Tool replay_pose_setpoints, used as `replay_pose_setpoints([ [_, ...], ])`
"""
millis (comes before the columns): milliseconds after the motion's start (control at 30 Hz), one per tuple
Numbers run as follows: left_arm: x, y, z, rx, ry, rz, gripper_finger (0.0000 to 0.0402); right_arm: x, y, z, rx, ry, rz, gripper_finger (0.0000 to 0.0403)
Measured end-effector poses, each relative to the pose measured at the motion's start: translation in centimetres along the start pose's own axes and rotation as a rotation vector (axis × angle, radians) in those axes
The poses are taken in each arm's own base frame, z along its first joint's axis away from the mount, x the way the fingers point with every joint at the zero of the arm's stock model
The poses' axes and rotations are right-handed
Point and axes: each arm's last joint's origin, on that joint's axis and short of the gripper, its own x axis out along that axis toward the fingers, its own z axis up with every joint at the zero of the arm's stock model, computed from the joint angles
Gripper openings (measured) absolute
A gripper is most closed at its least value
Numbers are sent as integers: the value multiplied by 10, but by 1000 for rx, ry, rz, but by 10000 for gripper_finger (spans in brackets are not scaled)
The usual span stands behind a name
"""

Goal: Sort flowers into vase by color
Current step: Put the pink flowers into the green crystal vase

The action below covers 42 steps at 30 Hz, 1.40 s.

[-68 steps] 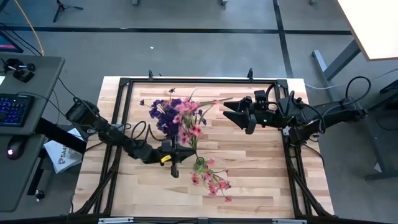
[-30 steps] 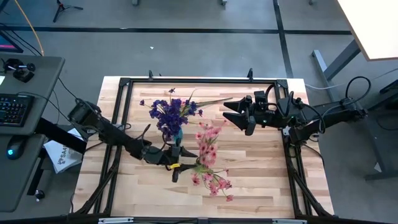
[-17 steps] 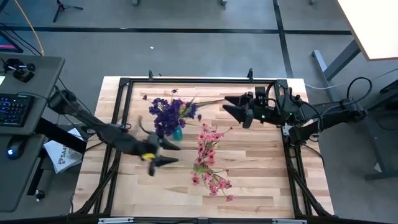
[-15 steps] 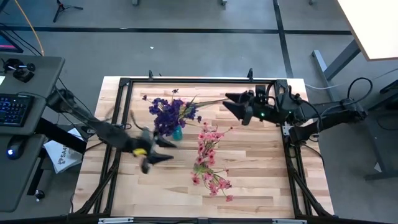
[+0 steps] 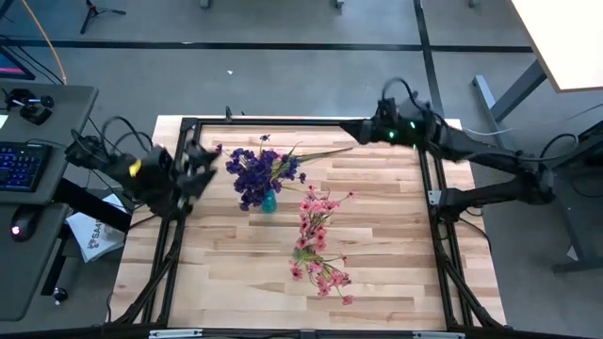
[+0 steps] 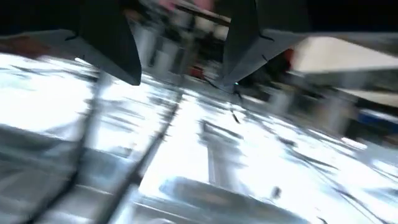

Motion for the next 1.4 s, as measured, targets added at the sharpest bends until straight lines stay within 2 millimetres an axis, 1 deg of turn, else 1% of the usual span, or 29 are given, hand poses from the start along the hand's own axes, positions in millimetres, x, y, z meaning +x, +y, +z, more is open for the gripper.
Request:
replay_pose_setpoints([
  [67,10,4,12,66,-26,80,213,8,-23,9,-4,91,-21,329],
  [167,26,12,25,151,-36,166,213,25,-57,20,-34,220,10,329],
  [233,36,18,29,181,-35,227,213,38,-80,24,-50,298,35,329],
  [300,44,25,32,196,-41,281,213,53,-104,24,-67,370,44,329],
  [433,54,39,28,209,-51,360,213,84,-150,12,-128,492,44,329],
  [500,57,44,25,217,-41,384,213,98,-169,0,-171,556,46,329],
  [567,60,46,22,228,-35,398,213,110,-183,-14,-215,636,41,329],
  [667,64,49,17,242,-24,407,213,130,-192,-32,-297,744,36,329],
  [800,66,53,15,260,-18,422,213,155,-195,-50,-453,830,-71,329],
  [933,66,53,15,263,-19,425,213,176,-192,-60,-612,854,-167,329],
  [1033,66,53,15,274,-17,425,213,188,-189,-65,-706,868,-229,329],
  [1167,66,53,15,307,-5,426,213,202,-189,-74,-802,900,-290,326],
  [1233,66,53,14,302,-5,424,213,207,-190,-80,-820,932,-283,313],
  [1300,65,51,14,292,-5,417,213,211,-188,-83,-844,956,-277,292],
  [1367,64,48,15,297,0,394,213,212,-185,-89,-891,982,-288,258],
  [1400,63,47,16,303,-1,383,213,212,-183,-91,-919,994,-296,234],
])
